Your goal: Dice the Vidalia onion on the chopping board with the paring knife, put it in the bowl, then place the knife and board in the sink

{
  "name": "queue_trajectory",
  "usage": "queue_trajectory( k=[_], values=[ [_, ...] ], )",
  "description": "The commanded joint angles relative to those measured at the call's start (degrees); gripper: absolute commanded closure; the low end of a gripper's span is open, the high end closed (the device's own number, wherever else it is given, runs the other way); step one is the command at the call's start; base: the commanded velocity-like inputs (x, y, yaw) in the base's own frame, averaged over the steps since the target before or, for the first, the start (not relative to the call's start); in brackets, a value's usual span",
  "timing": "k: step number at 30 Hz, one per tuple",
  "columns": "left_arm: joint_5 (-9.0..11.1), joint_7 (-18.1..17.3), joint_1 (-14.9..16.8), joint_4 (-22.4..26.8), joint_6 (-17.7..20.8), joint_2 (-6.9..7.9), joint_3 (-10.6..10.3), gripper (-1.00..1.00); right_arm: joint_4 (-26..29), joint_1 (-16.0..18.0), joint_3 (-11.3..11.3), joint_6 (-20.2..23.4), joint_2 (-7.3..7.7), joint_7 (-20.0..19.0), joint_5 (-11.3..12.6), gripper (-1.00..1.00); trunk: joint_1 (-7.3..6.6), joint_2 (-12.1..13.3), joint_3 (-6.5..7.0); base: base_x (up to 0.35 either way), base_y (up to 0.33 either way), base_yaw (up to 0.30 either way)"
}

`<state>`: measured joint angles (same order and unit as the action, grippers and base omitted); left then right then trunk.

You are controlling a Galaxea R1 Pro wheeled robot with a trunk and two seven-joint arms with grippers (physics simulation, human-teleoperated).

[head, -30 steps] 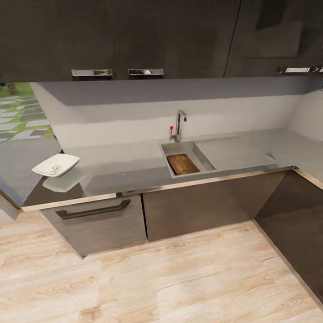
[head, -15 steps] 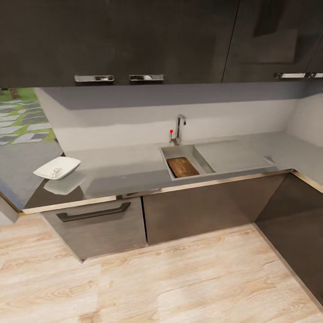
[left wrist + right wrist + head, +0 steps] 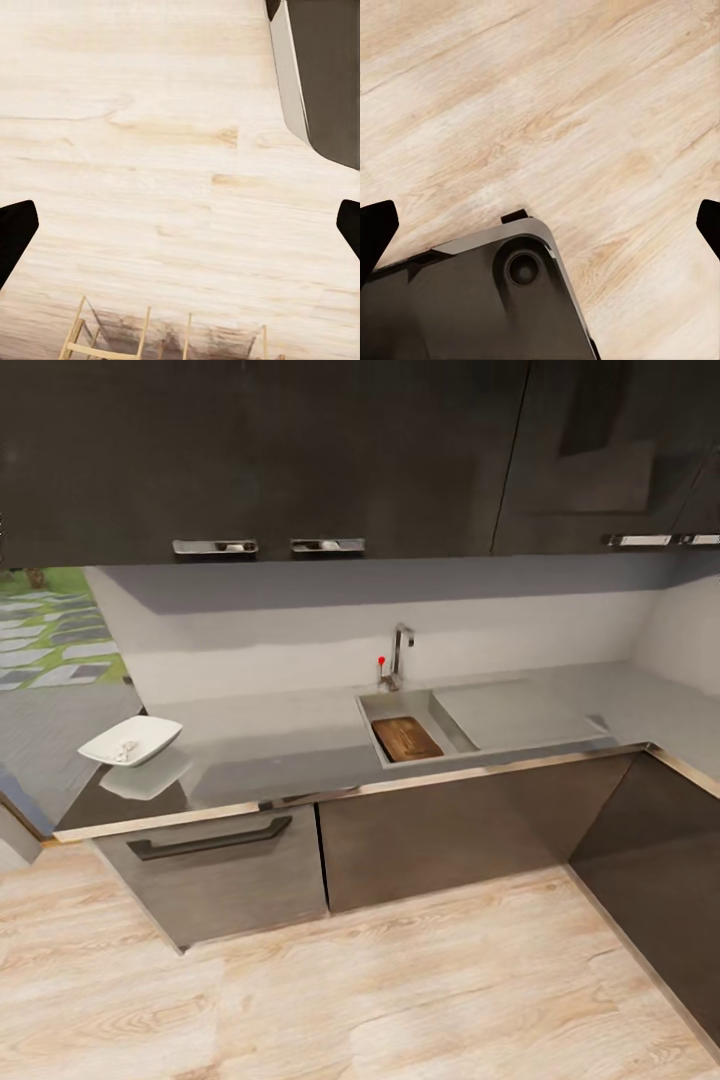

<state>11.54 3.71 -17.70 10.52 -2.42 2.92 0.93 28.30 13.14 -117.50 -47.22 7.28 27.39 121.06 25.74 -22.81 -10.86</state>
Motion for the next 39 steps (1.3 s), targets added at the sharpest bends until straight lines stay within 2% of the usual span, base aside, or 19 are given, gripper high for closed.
queue_trajectory(
  k=[1, 39],
  values=[
    [0.3, 0.1, -0.1, 0.1, 0.0, -0.02, 0.1, -1.00, 0.2, 0.1, -0.5, -0.2, 0.02, 0.5, 0.0, -1.00, 0.04, -0.1, -0.01, 0.000, 0.000, 0.000],
    [0.3, 0.1, -0.1, 0.1, 0.0, -0.02, 0.1, -1.00, 0.2, 0.1, -0.5, -0.2, 0.02, 0.5, 0.0, -1.00, 0.04, -0.1, 3.47, 0.000, 0.000, 0.000]
  ],
)
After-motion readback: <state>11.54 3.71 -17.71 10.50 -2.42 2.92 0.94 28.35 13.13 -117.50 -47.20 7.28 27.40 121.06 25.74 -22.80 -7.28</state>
